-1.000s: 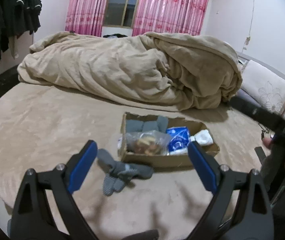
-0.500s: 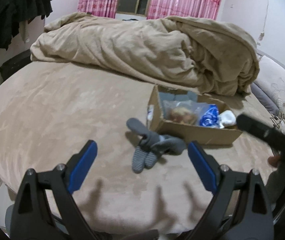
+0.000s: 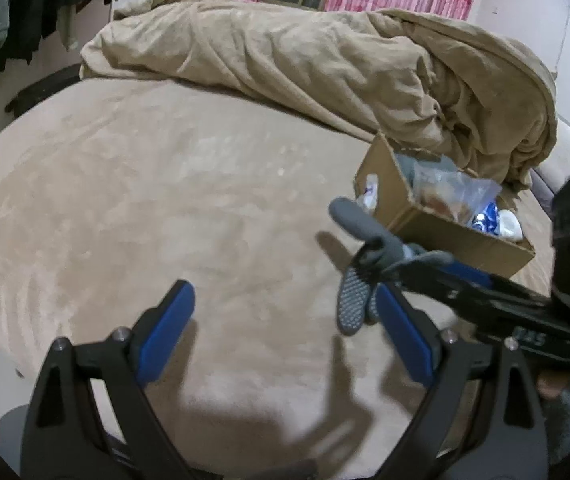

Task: Organize objects
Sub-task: 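Grasp the grey dotted glove beside the box with the right tool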

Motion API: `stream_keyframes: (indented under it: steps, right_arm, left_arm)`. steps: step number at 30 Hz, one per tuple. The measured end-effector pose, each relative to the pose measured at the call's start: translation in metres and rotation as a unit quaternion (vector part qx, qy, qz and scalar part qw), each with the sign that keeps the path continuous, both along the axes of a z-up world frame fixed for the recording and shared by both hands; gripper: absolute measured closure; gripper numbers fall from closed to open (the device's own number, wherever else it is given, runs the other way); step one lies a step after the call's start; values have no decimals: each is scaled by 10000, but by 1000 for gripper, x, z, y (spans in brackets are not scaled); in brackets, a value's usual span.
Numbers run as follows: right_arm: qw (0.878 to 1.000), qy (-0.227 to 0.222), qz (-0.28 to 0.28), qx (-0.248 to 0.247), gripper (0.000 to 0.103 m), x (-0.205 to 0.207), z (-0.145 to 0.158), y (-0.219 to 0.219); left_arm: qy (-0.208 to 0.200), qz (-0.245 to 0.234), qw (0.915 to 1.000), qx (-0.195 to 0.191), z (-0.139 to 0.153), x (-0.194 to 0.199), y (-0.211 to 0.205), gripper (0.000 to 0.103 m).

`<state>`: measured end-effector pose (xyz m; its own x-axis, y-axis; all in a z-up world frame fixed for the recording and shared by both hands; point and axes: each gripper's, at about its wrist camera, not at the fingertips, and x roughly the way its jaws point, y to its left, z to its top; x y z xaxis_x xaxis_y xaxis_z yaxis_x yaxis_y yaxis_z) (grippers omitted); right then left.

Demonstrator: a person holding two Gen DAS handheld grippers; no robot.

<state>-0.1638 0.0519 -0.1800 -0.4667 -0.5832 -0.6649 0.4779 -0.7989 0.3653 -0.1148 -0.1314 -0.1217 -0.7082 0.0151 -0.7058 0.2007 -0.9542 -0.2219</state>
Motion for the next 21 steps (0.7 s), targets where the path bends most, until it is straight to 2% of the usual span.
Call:
stream_keyframes:
  steps: [7,8,9,10,18,21]
  right_arm:
    - [9998,6,-193,-51,20,-6,-21,-7]
    - [9997,18,-240,-77,26,-6,-21,-6]
    - [9994,32,-335,-55,40,-7,-21,-4]
    - [9992,40,-398,-35,46,-7,-22,-3]
    - [9992,54,-376,-106,73,-2,-19,9]
    - [9991,94,-407,-111,76,3,-14,13]
  left_arm:
    - [-371,161,9990,185,-27,-8,-12,10]
    - [-377,165,9990,196,-29,-8,-12,10]
    - [-364,162,9990,191,-28,-8,-12,10]
    - [-350,152,9991,180,-28,-8,-12,10]
    - [-284,118,9995,55,-26,-3,-5,10]
    - [-210,65,9998,0,-19,1,1,10]
